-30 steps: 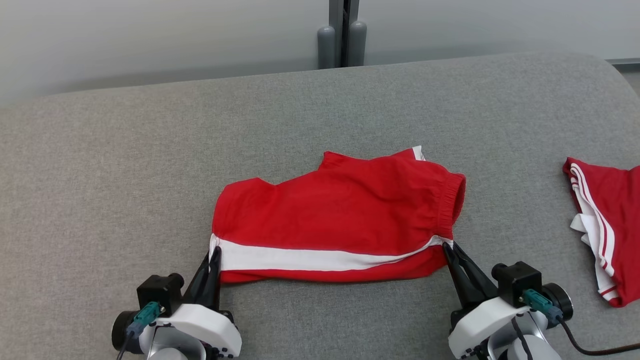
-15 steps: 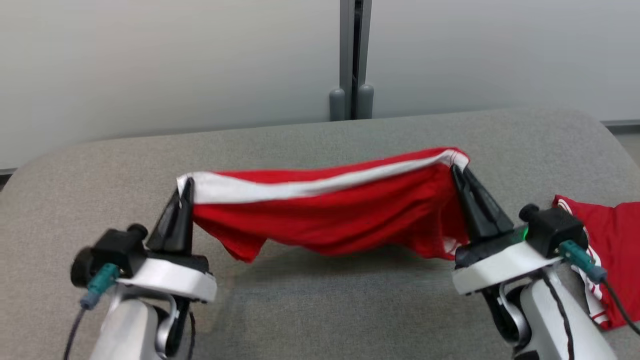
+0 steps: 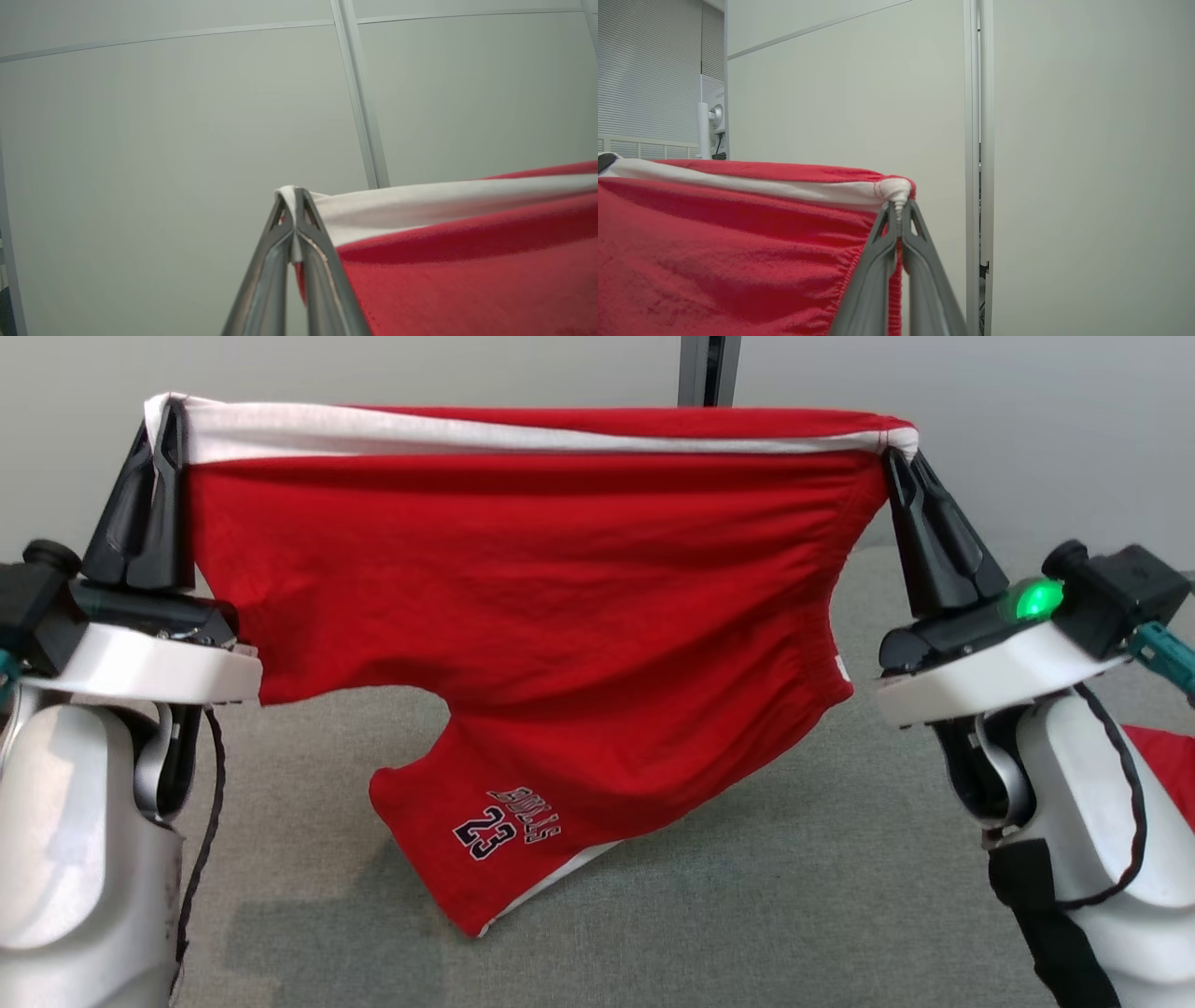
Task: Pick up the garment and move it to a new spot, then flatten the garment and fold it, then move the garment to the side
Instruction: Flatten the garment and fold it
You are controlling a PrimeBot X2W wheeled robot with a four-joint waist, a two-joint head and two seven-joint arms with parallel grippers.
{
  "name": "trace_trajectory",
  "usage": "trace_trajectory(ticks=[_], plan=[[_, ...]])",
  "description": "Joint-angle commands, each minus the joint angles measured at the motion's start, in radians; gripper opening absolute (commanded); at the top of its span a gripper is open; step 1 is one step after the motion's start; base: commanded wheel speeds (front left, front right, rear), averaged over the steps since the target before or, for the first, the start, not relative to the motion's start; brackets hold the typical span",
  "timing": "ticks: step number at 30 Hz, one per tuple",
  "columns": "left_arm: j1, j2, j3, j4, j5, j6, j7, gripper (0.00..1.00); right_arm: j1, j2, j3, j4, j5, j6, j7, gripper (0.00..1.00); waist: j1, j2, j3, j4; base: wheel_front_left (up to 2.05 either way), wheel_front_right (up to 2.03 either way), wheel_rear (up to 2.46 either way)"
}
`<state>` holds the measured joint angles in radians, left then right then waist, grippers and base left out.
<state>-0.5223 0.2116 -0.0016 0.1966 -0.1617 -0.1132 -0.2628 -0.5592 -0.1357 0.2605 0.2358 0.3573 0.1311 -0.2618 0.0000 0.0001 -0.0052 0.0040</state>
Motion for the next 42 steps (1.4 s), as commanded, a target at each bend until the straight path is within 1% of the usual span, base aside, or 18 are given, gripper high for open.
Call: trace_trajectory(ticks=[1, 4, 6, 9, 10, 14, 15, 18, 20, 24, 27, 30, 33, 37, 38, 42], plan=[[-0.037, 0.012, 0.008, 0.017, 0.001, 0.002, 0.002, 0.00, -0.031, -0.013, -0.006, 0.023, 0.002, -0.001, -0.004, 0.00, 0.0000, -0.0001, 0.043, 0.013, 0.00, 0.00, 0.00], [-0.094, 0.026, -0.002, 0.076, 0.023, 0.009, 0.002, 0.00, -0.115, -0.007, 0.003, 0.080, -0.018, -0.001, -0.004, 0.00, 0.0000, -0.0001, 0.132, 0.024, 0.00, 0.00, 0.00], [-0.165, 0.033, -0.014, 0.111, 0.038, 0.010, 0.000, 0.00, -0.196, -0.003, 0.019, 0.123, -0.038, -0.001, -0.004, 0.00, 0.0000, -0.0001, 0.206, 0.032, 0.00, 0.00, 0.00], [-0.303, 0.039, -0.026, 0.173, 0.059, 0.018, -0.001, 0.00, -0.346, -0.007, 0.021, 0.174, -0.085, -0.001, -0.004, 0.00, 0.0000, -0.0001, 0.306, 0.048, 0.00, 0.00, 0.00], [-0.404, 0.041, -0.034, 0.207, 0.073, 0.025, -0.002, 0.00, -0.444, -0.016, 0.007, 0.201, -0.118, -0.001, -0.004, 0.00, 0.0000, -0.0001, 0.354, 0.062, 0.00, 0.00, 0.00], [-0.584, 0.032, -0.032, 0.218, 0.094, 0.044, -0.002, 0.00, -0.612, -0.037, -0.039, 0.221, -0.201, -0.001, -0.004, 0.00, 0.0000, -0.0001, 0.416, 0.093, 0.00, 0.00, 0.00], [-0.615, 0.029, -0.030, 0.219, 0.094, 0.048, -0.002, 0.00, -0.636, -0.043, -0.035, 0.214, -0.226, -0.001, -0.004, 0.00, 0.0000, -0.0001, 0.423, 0.099, 0.00, 0.00, 0.00], [-0.653, 0.014, -0.024, 0.221, 0.091, 0.049, -0.001, 0.00, -0.662, -0.049, -0.049, 0.216, -0.248, -0.001, -0.003, 0.00, 0.0000, -0.0001, 0.432, 0.114, 0.00, 0.00, 0.00], [-0.613, -0.004, -0.019, 0.221, 0.079, 0.046, -0.001, 0.00, -0.627, -0.050, -0.057, 0.229, -0.251, -0.001, -0.002, 0.00, 0.0000, -0.0001, 0.429, 0.118, 0.00, 0.00, 0.00], [-0.453, -0.051, -0.003, 0.250, 0.059, 0.044, -0.001, 0.00, -0.505, -0.070, -0.022, 0.273, -0.232, -0.001, -0.002, 0.00, 0.0000, -0.0001, 0.415, 0.123, 0.00, 0.00, 0.00], [-0.294, -0.088, 0.027, 0.268, 0.037, 0.052, -0.002, 0.00, -0.362, -0.078, 0.018, 0.278, -0.195, -0.001, -0.002, 0.00, 0.0000, -0.0001, 0.398, 0.119, 0.00, 0.00, 0.00], [-0.131, -0.122, 0.043, 0.279, 0.024, 0.048, -0.002, 0.00, -0.217, -0.089, 0.060, 0.263, -0.146, -0.001, -0.002, 0.00, 0.0000, -0.0001, 0.370, 0.108, 0.00, 0.00, 0.00], [0.023, -0.141, 0.063, 0.276, 0.010, 0.048, -0.002, 0.00, -0.069, -0.092, 0.081, 0.238, -0.102, -0.002, -0.002, 0.00, 0.0000, -0.0001, 0.325, 0.094, 0.00, 0.00, 0.00], [0.174, -0.152, 0.115, 0.263, -0.045, 0.052, -0.002, 0.00, 0.095, -0.090, 0.109, 0.201, -0.052, -0.003, -0.002, 0.00, 0.0000, -0.0001, 0.261, 0.077, 0.00, 0.00, 0.00], [0.174, -0.152, 0.115, 0.263, -0.045, 0.052, -0.002, 0.00, 0.095, -0.090, 0.109, 0.201, -0.052, -0.003, -0.002, 0.00, 0.0000, -0.0001, 0.261, 0.077, 0.00, 0.00, 0.00], [0.304, -0.154, 0.104, 0.266, -0.079, 0.063, -0.002, 0.00, 0.226, -0.073, 0.135, 0.176, -0.016, -0.003, -0.002, 0.00, 0.0000, -0.0001, 0.180, 0.059, 0.00, 0.00, 0.00]])
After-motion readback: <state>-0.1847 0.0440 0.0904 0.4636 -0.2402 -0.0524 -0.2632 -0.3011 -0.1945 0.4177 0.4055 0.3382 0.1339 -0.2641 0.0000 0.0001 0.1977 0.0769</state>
